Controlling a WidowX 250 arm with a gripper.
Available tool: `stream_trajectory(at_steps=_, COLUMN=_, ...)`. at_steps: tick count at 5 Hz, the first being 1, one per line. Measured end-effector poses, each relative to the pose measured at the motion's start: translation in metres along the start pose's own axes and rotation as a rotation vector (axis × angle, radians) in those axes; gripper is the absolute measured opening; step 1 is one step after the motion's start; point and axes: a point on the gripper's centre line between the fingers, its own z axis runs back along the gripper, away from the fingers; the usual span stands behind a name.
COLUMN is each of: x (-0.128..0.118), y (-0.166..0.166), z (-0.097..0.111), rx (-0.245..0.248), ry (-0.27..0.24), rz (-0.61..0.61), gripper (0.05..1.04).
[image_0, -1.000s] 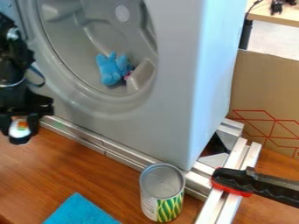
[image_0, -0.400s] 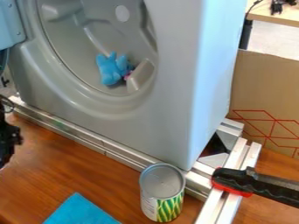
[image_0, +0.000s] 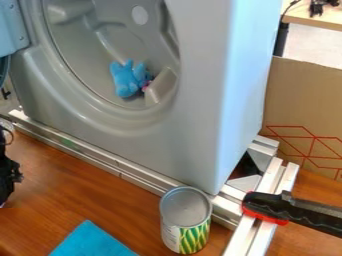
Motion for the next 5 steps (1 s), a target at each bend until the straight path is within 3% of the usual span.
stream_trajectory(at_steps=2, x=-0.013, y=-0.013, z=-0.002, rx=-0.036, ry=-0.013, rz=-0.056, gripper=0.635)
stream_trajectory(at_steps=3, x=-0.016, y=-0.017, z=0.007, rx=-0.054, ry=-0.015, rz=-0.057, gripper=0.934)
stream_trajectory(at_steps=4, x=-0.015, y=-0.027, z=0.014, rx=-0.073, ry=0.013, rz=-0.086, gripper=1.009)
stream_trajectory(at_steps=5, x=-0.009, y=-0.042, z=0.031, rx=-0.081, ry=-0.003, rz=-0.136, gripper=1.003)
